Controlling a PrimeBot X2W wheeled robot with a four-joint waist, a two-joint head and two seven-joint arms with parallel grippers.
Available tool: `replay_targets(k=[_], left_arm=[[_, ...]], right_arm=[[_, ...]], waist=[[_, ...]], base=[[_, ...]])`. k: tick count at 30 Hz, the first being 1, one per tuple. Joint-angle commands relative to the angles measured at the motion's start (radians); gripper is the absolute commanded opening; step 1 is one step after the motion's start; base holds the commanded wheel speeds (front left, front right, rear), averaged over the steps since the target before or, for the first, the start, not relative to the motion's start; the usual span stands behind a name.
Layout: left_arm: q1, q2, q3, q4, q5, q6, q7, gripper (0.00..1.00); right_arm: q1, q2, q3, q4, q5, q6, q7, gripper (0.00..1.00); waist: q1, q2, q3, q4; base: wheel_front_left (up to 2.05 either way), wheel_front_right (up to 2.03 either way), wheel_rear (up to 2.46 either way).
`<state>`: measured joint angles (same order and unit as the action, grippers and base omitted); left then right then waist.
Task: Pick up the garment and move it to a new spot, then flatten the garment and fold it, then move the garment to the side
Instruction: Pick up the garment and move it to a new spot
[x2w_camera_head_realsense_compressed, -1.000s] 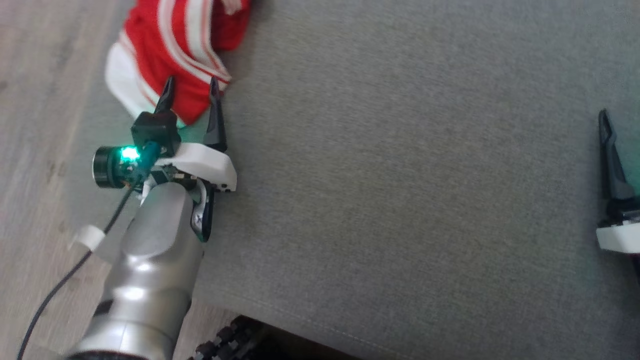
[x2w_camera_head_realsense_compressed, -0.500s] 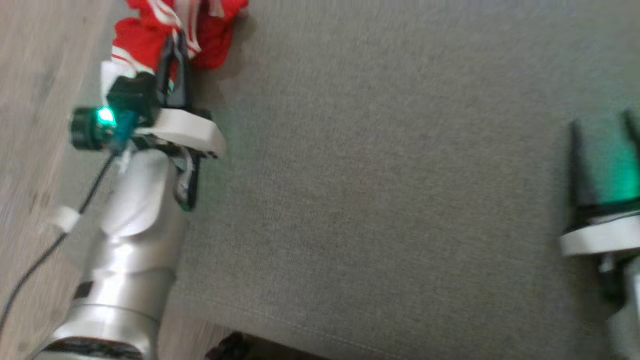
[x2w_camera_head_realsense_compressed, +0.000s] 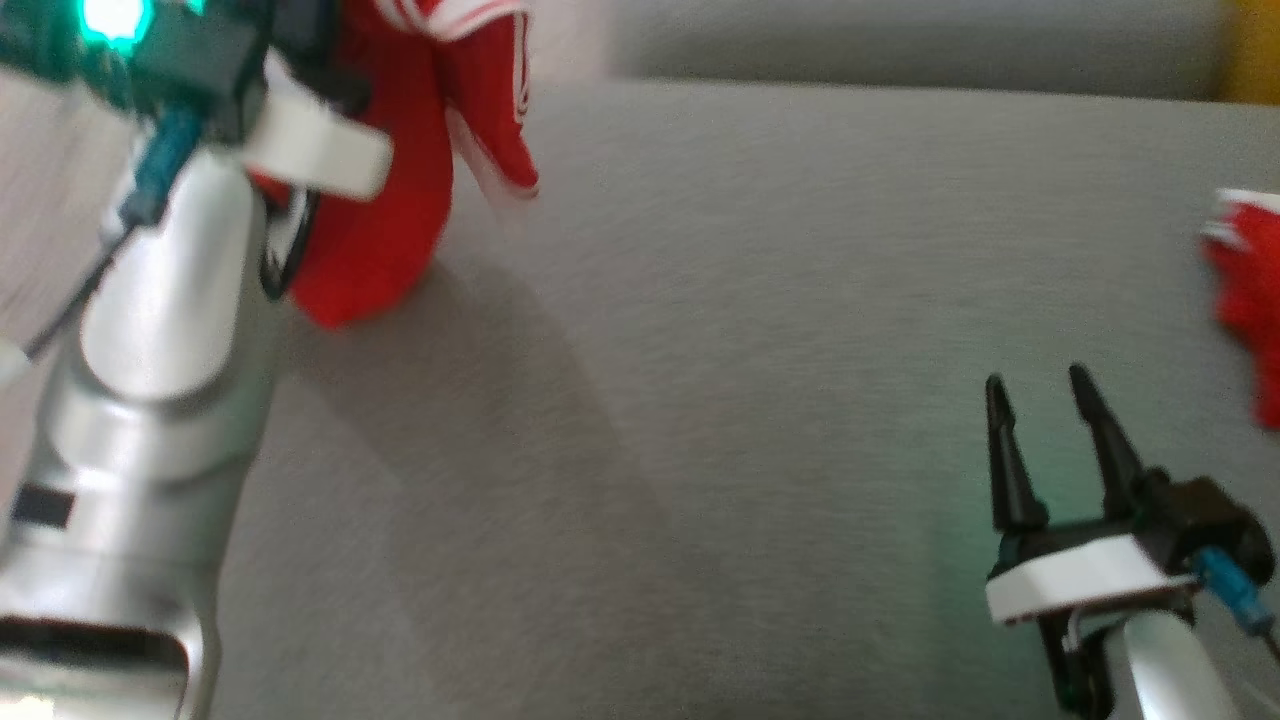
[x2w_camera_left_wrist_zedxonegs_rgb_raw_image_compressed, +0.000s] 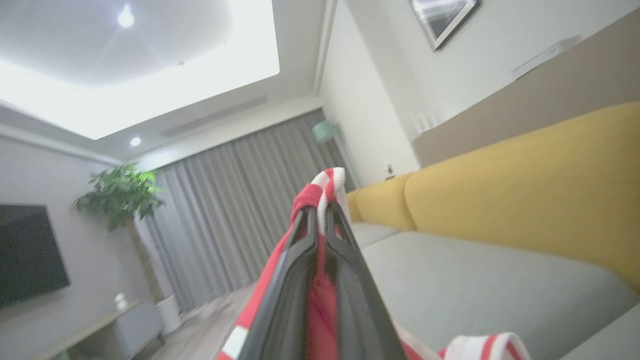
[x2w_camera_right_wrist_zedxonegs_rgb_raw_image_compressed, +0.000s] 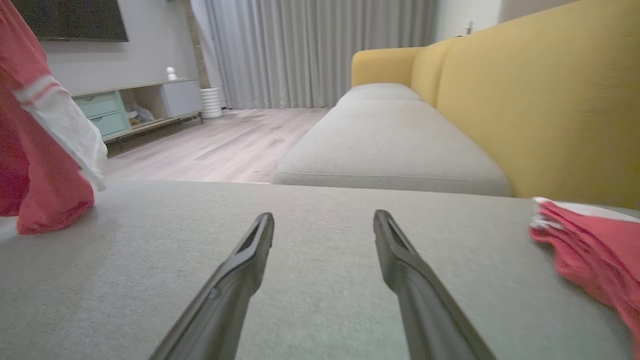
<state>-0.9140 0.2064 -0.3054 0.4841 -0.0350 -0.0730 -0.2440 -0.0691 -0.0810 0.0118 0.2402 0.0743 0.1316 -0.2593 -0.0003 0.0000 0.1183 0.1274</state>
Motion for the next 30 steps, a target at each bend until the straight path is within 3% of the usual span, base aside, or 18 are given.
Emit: replay_targets(k=[1, 6, 12, 22, 23, 24, 27, 30], left_arm=[[-0.100, 0.032, 0.015, -0.048, 0.001, -0.012, 0.012, 0.00], [-0.168, -0.011, -0.001, -0.051, -0.028, -0.023, 0.023, 0.00], [-0.180, -0.056, -0.023, -0.017, -0.060, -0.031, 0.032, 0.00], [-0.003, -0.116, -0.168, 0.133, -0.095, -0.050, 0.013, 0.01], [0.020, -0.119, -0.186, 0.152, -0.093, -0.051, 0.004, 0.75], [0.046, -0.122, -0.196, 0.173, -0.095, -0.051, -0.004, 1.00], [0.127, -0.133, -0.203, 0.221, -0.106, -0.033, -0.016, 1.00], [0.225, -0.143, -0.166, 0.160, -0.127, 0.018, -0.017, 1.00]], right_arm=[[0.002, 0.008, 0.022, -0.034, 0.009, -0.001, -0.002, 1.00], [0.022, 0.023, 0.020, -0.050, 0.015, -0.001, -0.002, 1.00], [0.025, 0.028, 0.020, -0.058, 0.017, -0.001, -0.002, 1.00], [-0.010, 0.031, 0.053, -0.058, 0.070, -0.001, -0.002, 1.00], [-0.017, 0.031, 0.058, -0.056, 0.075, -0.001, -0.002, 1.00], [-0.026, 0.031, 0.064, -0.054, 0.078, -0.001, -0.002, 1.00], [-0.042, 0.031, 0.085, -0.043, 0.080, -0.001, -0.002, 1.00], [-0.049, 0.031, 0.090, -0.032, 0.081, -0.001, -0.002, 1.00]], waist=[[0.0003, 0.0000, -0.131, -0.174], [0.0003, 0.0000, -0.144, -0.267], [0.0003, 0.0000, -0.136, -0.326], [0.0003, 0.0000, 0.011, -0.385], [0.0003, 0.0000, 0.034, -0.388], [0.0003, 0.0000, 0.054, -0.391], [0.0003, 0.0000, 0.090, -0.389], [0.0003, 0.0000, 0.096, -0.368]], base=[[0.00, 0.00, 0.00], [0.00, 0.00, 0.00], [0.00, 0.00, 0.00], [0.00, 0.00, 0.00], [0.00, 0.00, 0.00], [0.00, 0.00, 0.00], [0.00, 0.00, 0.00], [0.00, 0.00, 0.00]])
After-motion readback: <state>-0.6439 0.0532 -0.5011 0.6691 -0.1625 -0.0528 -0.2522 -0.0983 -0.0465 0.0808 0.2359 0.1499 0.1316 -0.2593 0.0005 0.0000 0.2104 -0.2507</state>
